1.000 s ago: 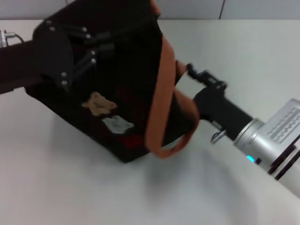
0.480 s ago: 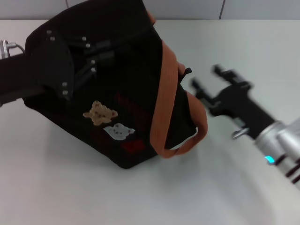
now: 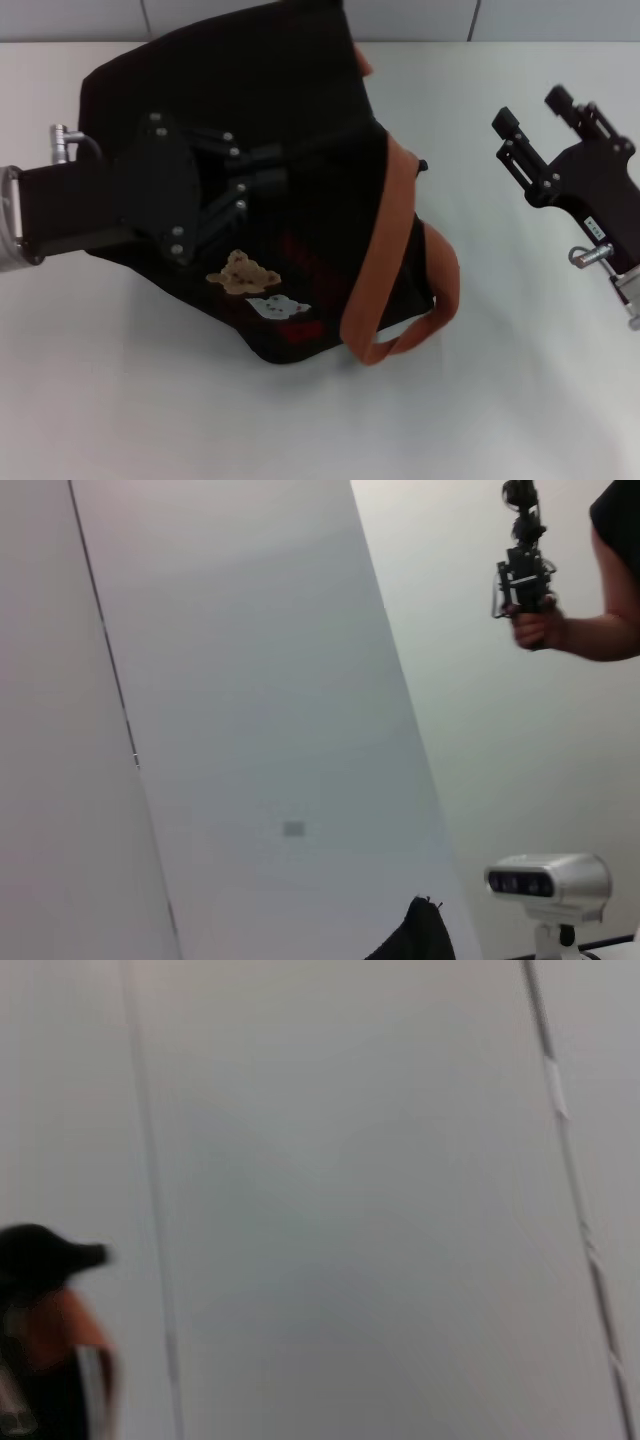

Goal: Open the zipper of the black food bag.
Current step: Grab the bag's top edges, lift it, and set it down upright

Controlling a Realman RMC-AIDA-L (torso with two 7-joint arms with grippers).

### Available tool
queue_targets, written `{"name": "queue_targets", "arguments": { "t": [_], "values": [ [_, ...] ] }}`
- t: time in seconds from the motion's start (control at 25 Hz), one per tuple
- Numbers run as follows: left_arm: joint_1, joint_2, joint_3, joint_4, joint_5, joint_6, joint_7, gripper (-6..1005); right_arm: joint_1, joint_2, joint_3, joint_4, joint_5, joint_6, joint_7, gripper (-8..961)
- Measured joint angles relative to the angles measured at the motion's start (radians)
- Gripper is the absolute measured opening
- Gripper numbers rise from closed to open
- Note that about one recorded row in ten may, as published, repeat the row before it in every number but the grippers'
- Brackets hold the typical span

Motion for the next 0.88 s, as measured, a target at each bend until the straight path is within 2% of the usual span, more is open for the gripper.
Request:
{"name": "queue_targets", "arguments": {
  "t": [0.04, 0.2, 0.24, 0.44, 0.88],
  "values": [
    [-0.007, -0.001, 0.007, -0.014, -0.004, 0.000, 0.000, 88, 0.005, -0.001, -0.010, -0.033, -0.028, -0.080, -0.102, 667],
    [-0.028, -0.001, 0.009, -0.056, -0.003, 0.000, 0.007, 88, 0.003, -0.004, -0.014, -0.055, -0.068, -0.162, -0.244, 666],
    [-0.041, -0.001, 0.011, -0.083, 0.001, -0.001, 0.020, 88, 0.001, -0.003, -0.014, -0.058, -0.097, -0.182, -0.363, 666],
    [-0.058, 0.000, 0.018, -0.122, 0.001, -0.008, 0.039, 88, -0.009, 0.004, -0.046, 0.004, -0.103, -0.158, -0.640, 666],
    [-0.067, -0.001, 0.018, -0.141, 0.002, -0.023, 0.040, 88, -0.001, 0.004, -0.120, 0.069, -0.105, -0.107, -0.771, 666]
  ]
}}
